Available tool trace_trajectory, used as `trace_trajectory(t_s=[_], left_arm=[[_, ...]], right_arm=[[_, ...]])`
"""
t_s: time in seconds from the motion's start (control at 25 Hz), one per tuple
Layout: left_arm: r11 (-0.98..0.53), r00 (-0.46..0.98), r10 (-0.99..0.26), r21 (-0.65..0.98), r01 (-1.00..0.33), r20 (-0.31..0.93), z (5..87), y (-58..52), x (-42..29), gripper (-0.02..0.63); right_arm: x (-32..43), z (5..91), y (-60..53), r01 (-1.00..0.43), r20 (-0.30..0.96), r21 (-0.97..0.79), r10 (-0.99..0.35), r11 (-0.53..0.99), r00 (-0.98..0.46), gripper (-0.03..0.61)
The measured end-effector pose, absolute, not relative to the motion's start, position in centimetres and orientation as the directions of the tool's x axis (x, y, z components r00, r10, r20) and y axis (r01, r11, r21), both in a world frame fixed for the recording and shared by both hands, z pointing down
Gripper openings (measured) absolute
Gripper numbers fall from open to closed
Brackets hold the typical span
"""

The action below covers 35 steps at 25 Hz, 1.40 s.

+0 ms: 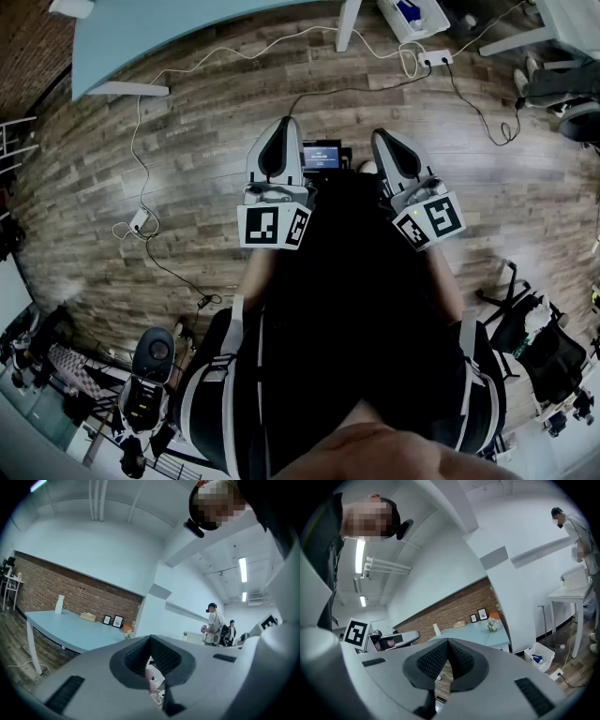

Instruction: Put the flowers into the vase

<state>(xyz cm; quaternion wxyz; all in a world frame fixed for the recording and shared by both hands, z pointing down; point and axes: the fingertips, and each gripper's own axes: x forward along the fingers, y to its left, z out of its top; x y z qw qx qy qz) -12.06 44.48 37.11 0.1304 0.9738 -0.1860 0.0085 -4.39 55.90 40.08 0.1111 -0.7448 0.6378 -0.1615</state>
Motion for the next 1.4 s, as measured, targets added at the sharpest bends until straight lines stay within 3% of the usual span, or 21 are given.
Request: trace_trajectory(t_s=[0.6,0.84,1.2,1.4], left_arm=[[-0.949,0.98,-0.173,0.25,-0.192,0.099,36.9,62.7,-8.1,0.046],[-0.941,0.982,-0.152,0.288,-0.178,0.11,36.7,62.3,-7.0,0.046],[-0.937,0.986,-0.114,0.319,-0.146,0.118,37.6,61.0,-8.5,0.046],[-0.912,0.983,-0.173,0.367,-0.183,0.061,37.4,57.9,-11.9,0.046]], right_arm=[[-9.5,41.4,63.8,-0.917,0.069,-0.396,-0.994,0.048,-0.082,0.018],[-9.0,40.7,63.8,-0.938,0.108,-0.344,-0.991,0.036,-0.078,0.018],[-10.4,41.8,62.5,-0.903,0.113,-0.426,-0.988,0.048,-0.106,0.018],[-9.7,41.5,62.8,-0.909,0.127,-0.41,-0.992,-0.069,0.018,0.018]])
